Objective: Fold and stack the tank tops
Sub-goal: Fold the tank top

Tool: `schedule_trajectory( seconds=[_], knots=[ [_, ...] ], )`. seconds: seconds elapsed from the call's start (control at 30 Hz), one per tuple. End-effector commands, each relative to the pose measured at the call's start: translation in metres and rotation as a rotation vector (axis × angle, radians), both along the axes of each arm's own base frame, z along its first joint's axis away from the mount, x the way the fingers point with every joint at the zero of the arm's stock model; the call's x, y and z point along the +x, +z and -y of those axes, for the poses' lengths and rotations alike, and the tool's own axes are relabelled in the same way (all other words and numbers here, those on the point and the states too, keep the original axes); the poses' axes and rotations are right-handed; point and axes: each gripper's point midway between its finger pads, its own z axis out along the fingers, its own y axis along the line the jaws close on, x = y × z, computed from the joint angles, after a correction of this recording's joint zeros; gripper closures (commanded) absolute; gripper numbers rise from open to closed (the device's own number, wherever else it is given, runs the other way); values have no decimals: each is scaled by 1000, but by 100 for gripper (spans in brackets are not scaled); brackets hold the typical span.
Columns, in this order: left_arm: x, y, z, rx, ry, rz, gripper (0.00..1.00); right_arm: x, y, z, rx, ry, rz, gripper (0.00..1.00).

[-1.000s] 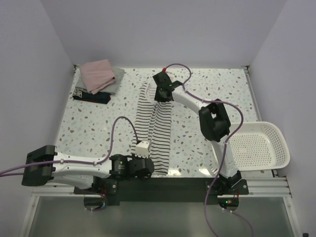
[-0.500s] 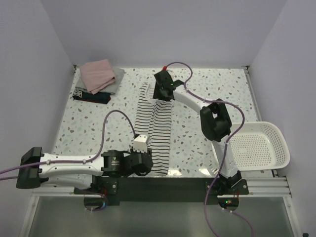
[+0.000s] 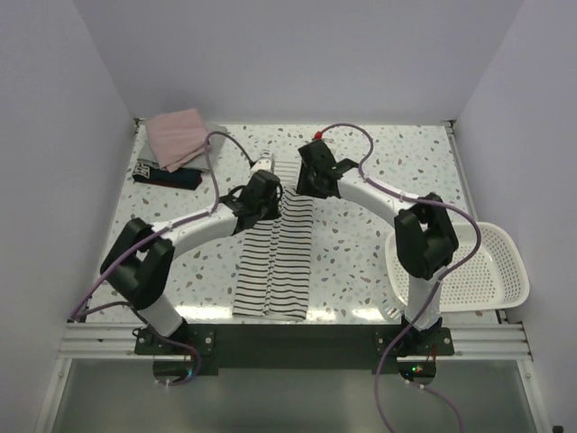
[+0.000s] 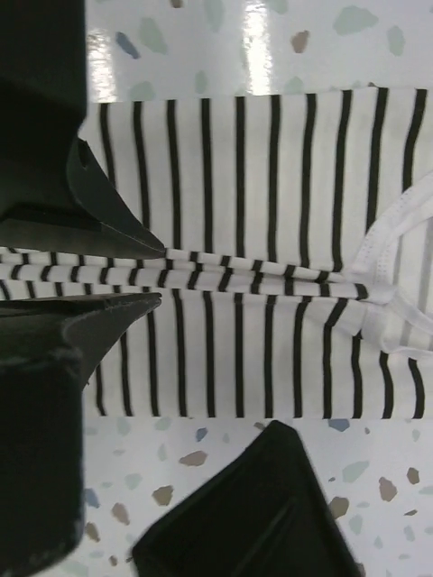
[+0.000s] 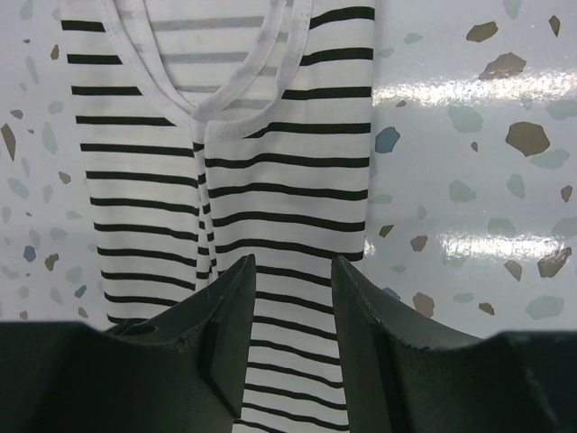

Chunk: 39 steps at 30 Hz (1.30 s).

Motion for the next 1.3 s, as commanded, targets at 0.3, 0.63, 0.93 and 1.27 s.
schedule_trajectory(
  seconds=[0.3, 0.63, 0.93, 1.27],
  knots=[
    [113, -6, 26, -66, -116, 132, 68, 24, -21, -28, 65, 24, -7, 58],
    [149, -48, 35, -116, -166, 59, 69, 32, -22, -34, 88, -4, -1, 59],
    [158, -38, 26, -146, -115, 66, 71, 42, -26, -42, 98, -9, -6, 59],
    [182, -50, 15, -144, -61, 43, 76, 38, -22, -22, 55, -16, -6, 59]
  ],
)
